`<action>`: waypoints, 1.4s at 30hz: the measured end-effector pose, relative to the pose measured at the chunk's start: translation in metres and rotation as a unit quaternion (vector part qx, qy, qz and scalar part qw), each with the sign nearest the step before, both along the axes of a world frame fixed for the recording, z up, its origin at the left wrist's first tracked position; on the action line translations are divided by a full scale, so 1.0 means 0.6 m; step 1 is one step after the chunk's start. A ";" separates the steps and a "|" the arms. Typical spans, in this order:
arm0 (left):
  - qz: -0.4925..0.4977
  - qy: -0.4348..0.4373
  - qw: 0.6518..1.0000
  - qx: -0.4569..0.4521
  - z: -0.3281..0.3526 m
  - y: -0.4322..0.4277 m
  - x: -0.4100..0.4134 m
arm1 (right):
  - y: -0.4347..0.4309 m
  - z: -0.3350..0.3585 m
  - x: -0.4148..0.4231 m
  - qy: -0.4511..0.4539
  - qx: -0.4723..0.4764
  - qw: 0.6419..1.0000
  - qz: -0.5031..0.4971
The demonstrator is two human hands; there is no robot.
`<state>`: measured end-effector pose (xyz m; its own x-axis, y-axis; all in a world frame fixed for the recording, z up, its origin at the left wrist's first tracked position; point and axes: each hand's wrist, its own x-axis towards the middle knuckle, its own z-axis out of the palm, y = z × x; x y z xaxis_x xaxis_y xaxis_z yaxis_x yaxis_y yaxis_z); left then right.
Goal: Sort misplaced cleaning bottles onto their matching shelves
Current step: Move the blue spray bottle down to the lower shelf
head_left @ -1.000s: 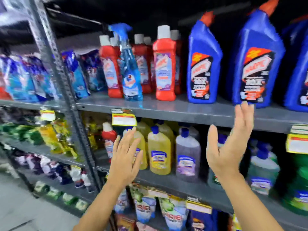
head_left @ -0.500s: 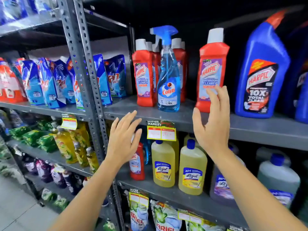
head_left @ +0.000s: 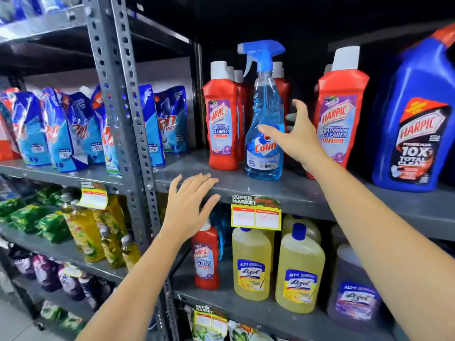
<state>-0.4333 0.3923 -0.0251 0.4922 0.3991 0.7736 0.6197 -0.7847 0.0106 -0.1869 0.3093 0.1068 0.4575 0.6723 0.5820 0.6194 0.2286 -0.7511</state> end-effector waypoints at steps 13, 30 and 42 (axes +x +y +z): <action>-0.051 -0.054 0.997 0.029 -0.016 0.024 0.005 | 0.017 0.008 -0.001 -0.026 -0.053 0.998 -0.029; -0.158 -0.015 0.977 -0.145 -0.288 -0.099 -0.014 | -0.322 -0.147 -0.086 -0.011 0.089 0.996 -0.004; -0.060 0.369 0.899 -0.229 -0.473 -0.106 0.016 | -0.266 -0.568 -0.015 0.125 -0.158 0.974 -0.102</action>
<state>-0.4235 0.3286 -0.3092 0.8648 0.5019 -0.0135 0.5014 -0.8647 -0.0308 -0.1961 0.1494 -0.2339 0.7020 0.6795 0.2133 0.4157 -0.1479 -0.8974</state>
